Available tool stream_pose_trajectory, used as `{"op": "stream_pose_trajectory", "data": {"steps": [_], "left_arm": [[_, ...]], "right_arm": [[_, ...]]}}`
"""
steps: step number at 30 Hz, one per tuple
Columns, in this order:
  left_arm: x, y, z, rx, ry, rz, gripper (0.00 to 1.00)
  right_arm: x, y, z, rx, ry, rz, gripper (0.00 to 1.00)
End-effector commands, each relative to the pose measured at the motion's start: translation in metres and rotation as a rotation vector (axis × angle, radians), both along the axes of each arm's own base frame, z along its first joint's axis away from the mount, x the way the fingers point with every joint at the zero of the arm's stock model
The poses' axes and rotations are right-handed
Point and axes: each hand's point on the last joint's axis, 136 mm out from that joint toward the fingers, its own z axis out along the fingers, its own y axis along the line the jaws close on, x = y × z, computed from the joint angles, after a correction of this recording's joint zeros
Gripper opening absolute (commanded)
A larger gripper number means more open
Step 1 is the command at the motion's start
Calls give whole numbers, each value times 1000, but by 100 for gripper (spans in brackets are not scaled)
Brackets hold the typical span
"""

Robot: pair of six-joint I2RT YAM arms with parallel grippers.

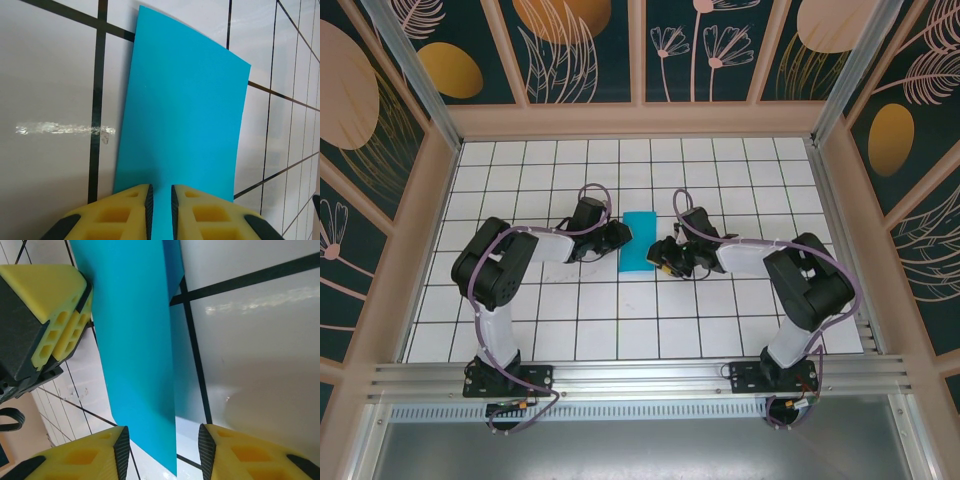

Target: Fold a paper plane with a square sheet of paper (pick it up from the middle)

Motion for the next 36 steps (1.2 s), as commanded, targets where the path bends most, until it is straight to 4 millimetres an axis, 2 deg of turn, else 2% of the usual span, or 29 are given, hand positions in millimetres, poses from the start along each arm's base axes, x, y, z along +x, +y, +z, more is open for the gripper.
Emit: {"op": "stream_pose_trajectory", "data": {"steps": [1, 8, 13, 15, 17, 20, 23, 28, 33, 36], "left_arm": [[-13, 14, -30, 78, 88, 36, 21], [-14, 14, -19, 58, 73, 38, 20], [-14, 11, -6, 30, 53, 26, 20], [-14, 7, 3, 10, 30, 11, 21], [-13, 3, 17, -21, -7, -8, 22], [-12, -4, 40, -76, -65, -44, 25], [-11, -10, 49, -107, -92, -68, 25], [-11, -12, 33, -98, -58, -69, 24], [-11, -10, 15, -62, -17, -63, 23], [-14, -2, 0, -5, 11, -47, 23]], "right_arm": [[-1, 15, 8, 75, 2, 27, 41], [-1, 13, 13, 119, 0, -9, 34], [-3, 12, 13, 140, 13, -29, 20], [-3, 9, 13, 135, 14, -36, 9], [-4, 6, 12, 122, 17, -24, 3], [-12, 0, 5, 77, 42, 44, 0], [-24, -4, -2, 46, 77, 125, 0], [-33, -4, -6, 47, 106, 168, 0], [-27, -3, -2, 52, 86, 151, 1], [-24, -3, -1, 49, 79, 130, 7]]}}
